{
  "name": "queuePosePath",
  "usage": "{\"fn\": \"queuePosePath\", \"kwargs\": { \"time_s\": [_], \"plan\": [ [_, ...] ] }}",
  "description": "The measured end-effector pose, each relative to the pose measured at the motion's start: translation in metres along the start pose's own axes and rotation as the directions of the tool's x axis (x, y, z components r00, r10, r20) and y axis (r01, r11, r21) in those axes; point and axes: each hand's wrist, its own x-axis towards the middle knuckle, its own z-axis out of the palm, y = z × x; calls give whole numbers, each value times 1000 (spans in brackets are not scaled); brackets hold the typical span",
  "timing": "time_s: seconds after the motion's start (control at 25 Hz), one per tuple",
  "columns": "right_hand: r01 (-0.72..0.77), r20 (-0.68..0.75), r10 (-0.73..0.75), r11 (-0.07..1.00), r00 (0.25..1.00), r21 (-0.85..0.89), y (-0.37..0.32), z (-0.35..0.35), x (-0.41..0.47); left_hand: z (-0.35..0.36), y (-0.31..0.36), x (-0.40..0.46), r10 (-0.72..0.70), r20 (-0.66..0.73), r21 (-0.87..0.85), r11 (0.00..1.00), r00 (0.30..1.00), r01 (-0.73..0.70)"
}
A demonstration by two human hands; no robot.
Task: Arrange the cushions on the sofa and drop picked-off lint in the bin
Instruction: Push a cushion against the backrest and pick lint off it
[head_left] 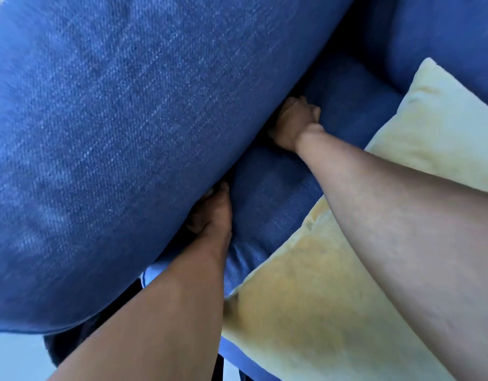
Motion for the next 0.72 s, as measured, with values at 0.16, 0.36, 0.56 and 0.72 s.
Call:
{"fn": "queuePosePath", "kwargs": {
  "time_s": [0.16,0.36,0.56,0.72],
  "plan": [
    [49,65,-67,968,996,247,-13,1,-50,-11,2,-14,79,208,-130,990,975,-52],
    [-38,222,-107,825,969,563,-2,-26,-114,-49,16,-81,216,54,1,976,975,-216],
    [26,93,-129,708,987,705,-16,-61,-214,-139,-17,-172,258,18,-122,959,966,-254],
    [140,12,-240,603,971,785,-64,-62,-302,-224,-96,-224,160,-231,-101,977,960,-187]
  ]
}}
